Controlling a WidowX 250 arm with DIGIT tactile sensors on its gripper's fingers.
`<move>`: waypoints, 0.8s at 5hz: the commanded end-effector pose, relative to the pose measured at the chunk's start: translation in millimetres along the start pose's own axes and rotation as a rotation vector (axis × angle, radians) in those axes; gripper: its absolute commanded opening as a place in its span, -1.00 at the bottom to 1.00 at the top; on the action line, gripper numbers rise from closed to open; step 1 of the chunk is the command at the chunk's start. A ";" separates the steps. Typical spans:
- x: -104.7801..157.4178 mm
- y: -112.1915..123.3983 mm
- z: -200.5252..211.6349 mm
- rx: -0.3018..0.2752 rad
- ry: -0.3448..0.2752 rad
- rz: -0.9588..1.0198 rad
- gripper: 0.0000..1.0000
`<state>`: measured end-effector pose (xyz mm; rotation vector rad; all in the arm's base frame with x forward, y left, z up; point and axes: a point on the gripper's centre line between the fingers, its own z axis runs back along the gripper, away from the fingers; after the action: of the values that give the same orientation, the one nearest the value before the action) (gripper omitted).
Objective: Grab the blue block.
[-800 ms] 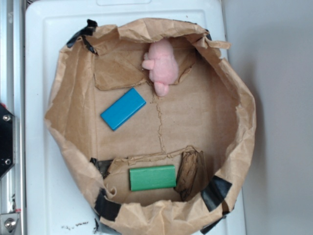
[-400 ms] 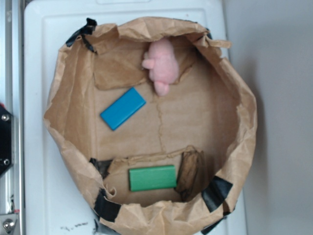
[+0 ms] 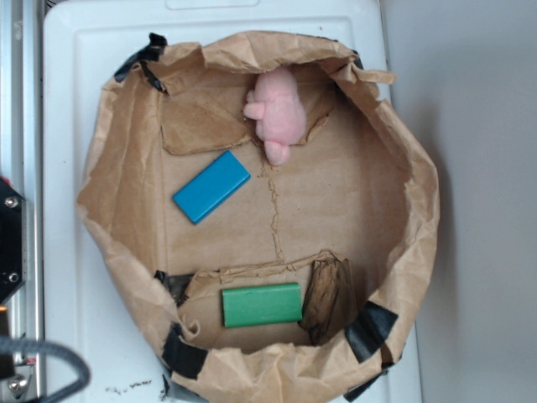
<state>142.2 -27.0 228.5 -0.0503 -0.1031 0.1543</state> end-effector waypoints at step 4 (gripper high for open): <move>28.9 21.5 -53.5 0.042 0.010 0.056 1.00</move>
<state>171.3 -7.1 172.2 -0.0110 -0.0683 0.1964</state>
